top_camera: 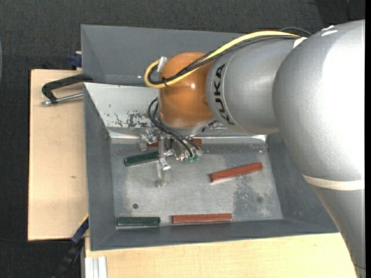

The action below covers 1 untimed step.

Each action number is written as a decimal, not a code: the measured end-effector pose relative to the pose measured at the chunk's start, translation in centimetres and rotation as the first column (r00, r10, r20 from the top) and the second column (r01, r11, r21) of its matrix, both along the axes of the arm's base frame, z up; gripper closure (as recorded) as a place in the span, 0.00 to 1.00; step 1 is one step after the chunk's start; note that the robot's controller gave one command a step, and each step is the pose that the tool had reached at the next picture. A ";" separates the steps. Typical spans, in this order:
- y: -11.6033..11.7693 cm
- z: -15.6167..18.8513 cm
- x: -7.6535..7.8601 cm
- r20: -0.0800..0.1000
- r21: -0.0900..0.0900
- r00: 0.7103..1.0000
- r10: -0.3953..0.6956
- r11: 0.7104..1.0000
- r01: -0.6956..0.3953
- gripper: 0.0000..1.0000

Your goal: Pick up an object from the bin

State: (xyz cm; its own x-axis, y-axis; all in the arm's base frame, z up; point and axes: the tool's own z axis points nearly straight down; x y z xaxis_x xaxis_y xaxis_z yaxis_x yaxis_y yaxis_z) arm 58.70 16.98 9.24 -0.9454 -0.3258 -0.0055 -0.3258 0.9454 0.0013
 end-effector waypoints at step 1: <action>1.1 -2.1 0.8 0.001 0.000 0.996 0.090 0.996 -0.090 1.00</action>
Offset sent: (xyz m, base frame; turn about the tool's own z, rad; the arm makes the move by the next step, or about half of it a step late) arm 0.0000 0.0000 0.0000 0.0000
